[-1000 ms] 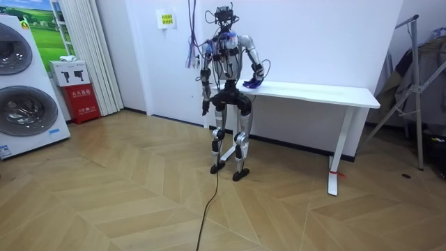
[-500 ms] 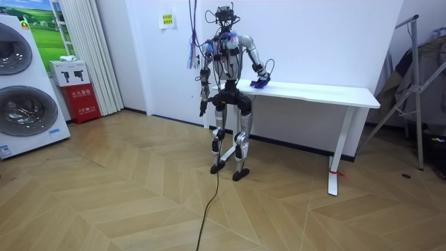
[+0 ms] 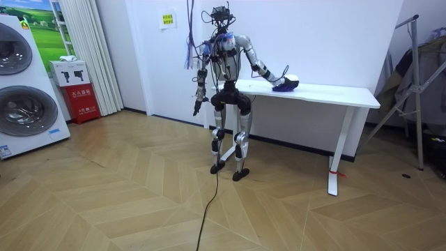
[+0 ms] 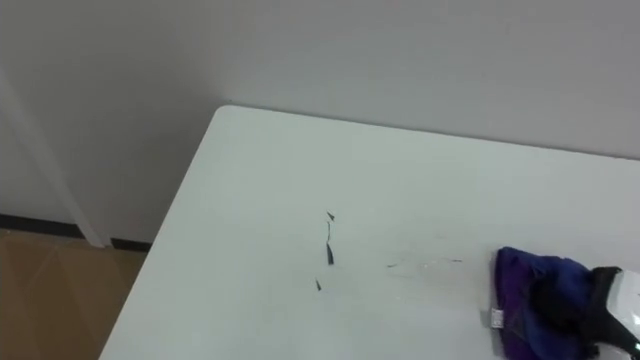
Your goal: Wipe table
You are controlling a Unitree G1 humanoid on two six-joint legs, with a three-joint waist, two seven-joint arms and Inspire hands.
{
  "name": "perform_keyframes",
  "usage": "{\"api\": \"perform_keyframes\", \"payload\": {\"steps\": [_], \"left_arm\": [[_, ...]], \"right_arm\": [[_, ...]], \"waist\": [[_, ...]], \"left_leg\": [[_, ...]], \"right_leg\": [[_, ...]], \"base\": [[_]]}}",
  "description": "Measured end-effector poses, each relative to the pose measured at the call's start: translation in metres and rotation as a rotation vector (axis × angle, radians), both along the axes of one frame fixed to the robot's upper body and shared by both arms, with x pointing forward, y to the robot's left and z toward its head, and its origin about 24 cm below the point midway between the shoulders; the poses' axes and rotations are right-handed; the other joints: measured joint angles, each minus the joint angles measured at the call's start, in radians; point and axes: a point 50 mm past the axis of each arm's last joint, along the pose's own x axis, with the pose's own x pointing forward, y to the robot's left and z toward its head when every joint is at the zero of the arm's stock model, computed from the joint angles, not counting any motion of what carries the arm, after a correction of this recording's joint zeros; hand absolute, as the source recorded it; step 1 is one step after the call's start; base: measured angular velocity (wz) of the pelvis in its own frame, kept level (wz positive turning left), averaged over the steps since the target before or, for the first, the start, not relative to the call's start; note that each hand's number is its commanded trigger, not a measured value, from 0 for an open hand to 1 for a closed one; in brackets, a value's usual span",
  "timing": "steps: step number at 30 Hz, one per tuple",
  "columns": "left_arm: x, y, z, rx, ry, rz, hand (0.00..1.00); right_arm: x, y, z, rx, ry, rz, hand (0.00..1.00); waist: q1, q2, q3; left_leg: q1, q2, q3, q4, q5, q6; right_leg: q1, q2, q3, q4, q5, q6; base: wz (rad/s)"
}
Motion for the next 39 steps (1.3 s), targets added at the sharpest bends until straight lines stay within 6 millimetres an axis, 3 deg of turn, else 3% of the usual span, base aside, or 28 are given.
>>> {"api": "perform_keyframes", "payload": {"steps": [3, 6, 8, 10, 11, 13, 15, 17, 20, 22, 26, 29, 31, 33, 36, 37, 39], "left_arm": [[0.013, -0.003, -0.001, -0.016, -0.032, -0.002, 0.0], [0.031, -0.014, -0.004, -0.052, -0.065, -0.03, 0.0], [0.043, -0.02, -0.006, -0.079, -0.089, -0.031, 0.0], [0.053, -0.03, -0.009, -0.103, -0.088, -0.07, 0.0], [0.056, -0.033, -0.009, -0.11, -0.092, -0.078, 0.0], [0.063, -0.04, -0.009, -0.122, -0.109, -0.101, 0.0], [0.065, -0.041, -0.008, -0.119, -0.122, -0.114, 0.0], [0.056, -0.038, -0.008, -0.113, -0.103, -0.108, 0.0], [0.036, -0.031, -0.008, -0.088, -0.051, -0.089, 0.0], [0.022, -0.028, -0.008, -0.08, -0.014, -0.081, 0.0], [0.019, -0.027, -0.008, -0.081, -0.004, -0.077, 0.0], [0.024, -0.024, -0.007, -0.066, -0.011, -0.089, 0.0], [0.022, -0.019, -0.006, -0.048, 0.007, -0.105, 0.0], [0.019, -0.015, -0.005, -0.027, 0.015, -0.104, 0.0], [0.006, -0.007, -0.003, -0.003, 0.041, -0.07, 0.0], [0.002, -0.005, -0.002, 0.003, 0.046, -0.046, 0.0], [0.001, -0.002, -0.001, 0.009, 0.046, -0.025, 0.0]], "right_arm": [[0.011, 0.005, 0.003, -0.024, 0.03, 0.036, 1.0], [0.038, 0.02, 0.015, -0.114, 0.074, 0.172, 1.0], [0.056, 0.042, 0.02, -0.144, 0.093, 0.286, 1.0], [0.084, 0.088, 0.026, -0.166, 0.087, 0.471, 1.0], [0.091, 0.1, 0.028, -0.175, 0.085, 0.523, 1.0], [0.117, 0.14, 0.038, -0.208, 0.073, 0.695, 1.0], [0.128, 0.158, 0.048, -0.216, 0.053, 0.759, 1.0], [0.134, 0.165, 0.055, -0.214, 0.041, 0.788, 1.0], [0.138, 0.165, 0.06, -0.196, 0.019, 0.782, 1.0], [0.135, 0.162, 0.056, -0.18, 0.025, 0.782, 1.0], [0.122, 0.15, 0.042, -0.09, -0.017, 0.73, 1.0], [0.1, 0.131, 0.028, -0.071, -0.036, 0.649, 1.0], [0.077, 0.108, 0.017, -0.059, -0.053, 0.538, 1.0], [0.057, 0.09, 0.01, -0.042, -0.07, 0.429, 1.0], [0.027, 0.062, -0.002, 0.015, -0.073, 0.231, 1.0], [0.017, 0.05, -0.006, 0.02, -0.058, 0.156, 1.0], [0.005, 0.033, -0.007, 0.01, -0.029, 0.081, 1.0]], "waist": [[0.015, 0.001, 0.001], [0.037, 0.007, 0.0057], [0.057, 0.01, 0.0067], [0.089, 0.009, 0.01], [0.098, 0.008, 0.0104], [0.129, 0.005, 0.0195], [0.156, 0.001, 0.0272], [0.181, 0.001, 0.0293], [0.195, -0.005, 0.028], [0.172, -0.004, 0.0285], [0.132, 0.002, 0.0293], [0.107, 0.017, 0.0222], [0.087, 0.025, 0.0115], [0.075, 0.026, 0.0079], [0.028, 0.019, 0.0021], [0.016, 0.015, -0.0038], [0.007, 0.011, -0.0065]], "left_leg": [[0.003, 0.0, 0.012, -0.001, 0.0, 0.0], [0.003, 0.004, 0.038, -0.006, 0.001, -0.001], [0.004, 0.012, 0.067, -0.011, 0.001, -0.002], [0.004, 0.021, 0.089, -0.015, 0.002, -0.003], [0.004, 0.022, 0.09, -0.018, 0.003, -0.005], [-0.003, 0.024, 0.082, -0.022, 0.005, -0.008], [-0.017, 0.024, 0.074, -0.022, 0.006, -0.01], [-0.033, 0.021, 0.061, -0.022, 0.008, -0.01], [-0.043, 0.021, 0.052, -0.021, 0.009, -0.009], [-0.041, 0.02, 0.041, -0.019, 0.009, -0.009], [-0.037, 0.012, 0.044, -0.008, 0.008, -0.008], [-0.022, 0.007, 0.053, -0.011, -0.002, 0.008], [-0.019, 0.002, 0.049, -0.005, -0.008, 0.015], [-0.013, -0.001, 0.057, -0.006, -0.008, 0.015], [0.008, -0.002, 0.057, -0.005, -0.01, 0.019], [0.014, -0.002, 0.056, -0.003, -0.013, 0.022], [0.016, -0.002, 0.054, -0.001, -0.013, 0.023]], "right_leg": [[-0.005, 0.0, 0.003, 0.003, 0.0, 0.0], [-0.025, 0.002, 0.024, 0.013, 0.0, 0.0], [-0.041, 0.008, 0.043, 0.02, 0.004, -0.006], [-0.054, 0.018, 0.064, 0.023, 0.009, -0.013], [-0.057, 0.018, 0.064, 0.024, 0.009, -0.014], [-0.063, 0.019, 0.051, 0.022, 0.01, -0.016], [-0.072, 0.019, 0.044, 0.02, 0.01, -0.016], [-0.081, 0.016, 0.026, 0.017, 0.01, -0.016], [-0.092, 0.016, 0.02, 0.014, 0.01, -0.015], [-0.08, 0.012, 0.0, 0.014, 0.01, -0.015], [-0.058, -0.003, -0.003, -0.002, 0.004, -0.006], [-0.041, -0.009, -0.001, -0.001, -0.003, 0.006], [-0.031, -0.013, 0.001, 0.002, -0.005, 0.009], [-0.026, -0.016, 0.001, 0.002, -0.005, 0.012], [0.003, -0.017, -0.002, 0.002, -0.005, 0.013], [0.004, -0.017, -0.003, 0.002, -0.005, 0.013], [0.005, -0.018, -0.004, 0.007, -0.003, 0.016]], "base": [[-0.16], [-0.37], [-0.43], [-0.32], [-0.08], [0.1], [0.2], [0.23], [0.13], [0.24], [0.19], [0.12], [0.06], [-0.06], [-0.01], [0.0], [-0.06]]}}
